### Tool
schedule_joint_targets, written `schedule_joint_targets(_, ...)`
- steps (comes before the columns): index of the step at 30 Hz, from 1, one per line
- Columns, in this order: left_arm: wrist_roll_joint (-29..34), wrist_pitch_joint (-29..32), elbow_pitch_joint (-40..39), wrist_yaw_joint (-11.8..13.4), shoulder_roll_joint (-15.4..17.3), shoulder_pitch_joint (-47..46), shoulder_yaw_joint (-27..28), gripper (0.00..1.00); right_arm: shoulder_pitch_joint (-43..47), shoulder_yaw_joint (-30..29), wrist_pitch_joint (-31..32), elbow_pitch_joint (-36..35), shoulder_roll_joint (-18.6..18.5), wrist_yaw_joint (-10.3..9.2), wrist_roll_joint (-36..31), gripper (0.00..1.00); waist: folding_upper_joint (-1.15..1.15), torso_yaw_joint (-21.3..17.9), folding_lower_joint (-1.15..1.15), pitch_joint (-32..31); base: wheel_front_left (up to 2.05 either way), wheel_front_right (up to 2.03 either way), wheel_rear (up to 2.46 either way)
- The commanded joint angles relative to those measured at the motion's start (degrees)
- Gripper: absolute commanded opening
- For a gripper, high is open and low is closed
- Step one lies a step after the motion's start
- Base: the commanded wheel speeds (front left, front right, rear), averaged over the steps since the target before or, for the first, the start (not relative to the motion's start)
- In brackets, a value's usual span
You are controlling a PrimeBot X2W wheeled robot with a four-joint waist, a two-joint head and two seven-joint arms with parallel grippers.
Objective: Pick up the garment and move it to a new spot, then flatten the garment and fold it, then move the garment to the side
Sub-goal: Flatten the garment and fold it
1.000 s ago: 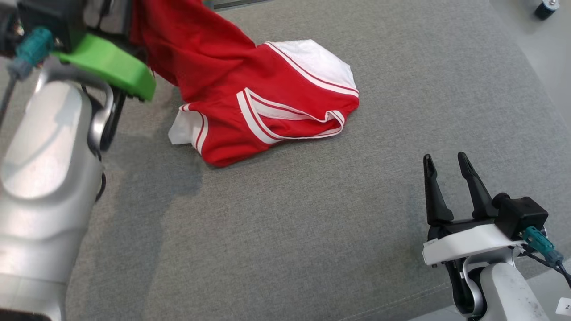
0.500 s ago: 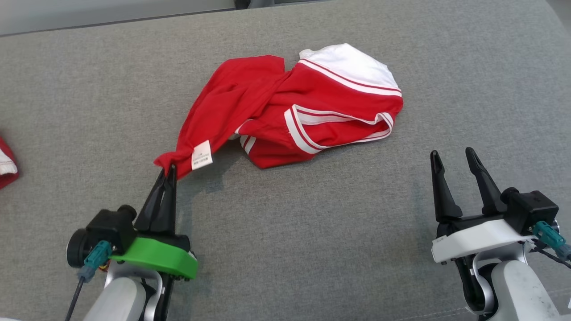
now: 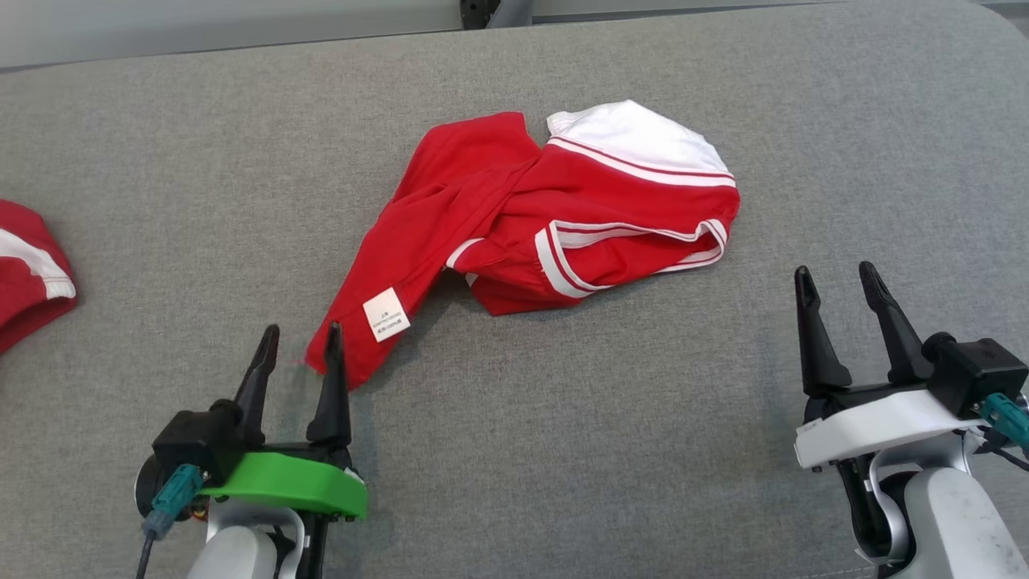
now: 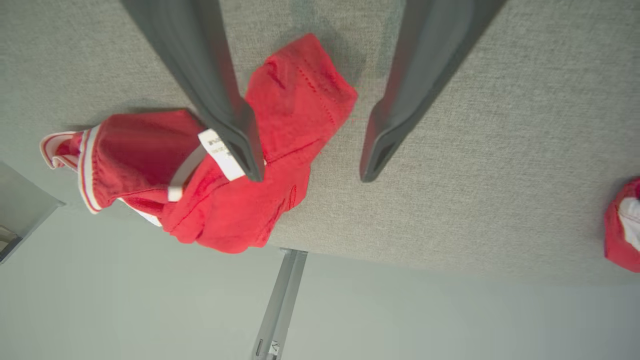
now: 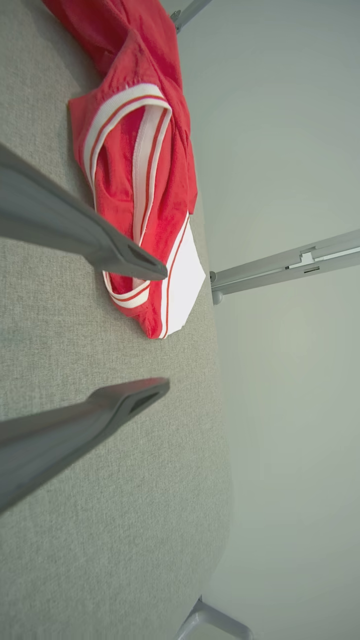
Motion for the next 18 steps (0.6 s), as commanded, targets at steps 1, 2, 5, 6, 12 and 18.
schedule_joint_targets(1,1.6,-0.4,-1.7,-0.1,-0.5,0.8,1.5,1.0,0.8,-0.6,0.1,-0.4,-0.3,-0.01,0.1,1.0,0.0,0.1,0.0,-0.5,0.0,0.0,0.0)
schedule_joint_targets(2,2.5,-0.4,-2.9,0.0,-0.9,1.0,2.4,1.0,0.9,-0.8,0.2,-0.6,-0.4,0.0,-0.1,1.0,0.0,0.2,0.0,-0.7,0.0,0.0,0.0)
schedule_joint_targets(5,5.6,-0.4,-6.7,0.8,-1.6,1.2,4.9,1.0,1.0,-1.7,0.3,-0.9,-0.7,0.0,-0.9,1.0,0.0,0.2,0.0,-1.6,0.0,0.0,0.0)
schedule_joint_targets(6,6.3,-0.4,-7.4,1.1,-1.7,1.5,5.4,1.0,1.0,-2.0,0.5,-1.0,-0.8,-0.01,-1.0,1.0,0.0,0.3,0.0,-1.9,0.0,0.0,0.0)
schedule_joint_targets(12,9.6,-0.3,-8.8,1.6,-0.7,2.1,6.7,1.0,2.1,-3.2,1.1,-1.0,-1.3,-0.01,-1.9,1.0,0.0,0.3,0.0,-4.6,0.0,0.0,0.0)
schedule_joint_targets(18,10.1,0.2,-8.0,2.1,0.0,3.3,6.4,1.0,3.1,-3.1,1.7,-1.2,-1.0,-0.01,-2.3,1.0,0.0,0.5,0.0,-6.0,0.0,0.0,0.0)
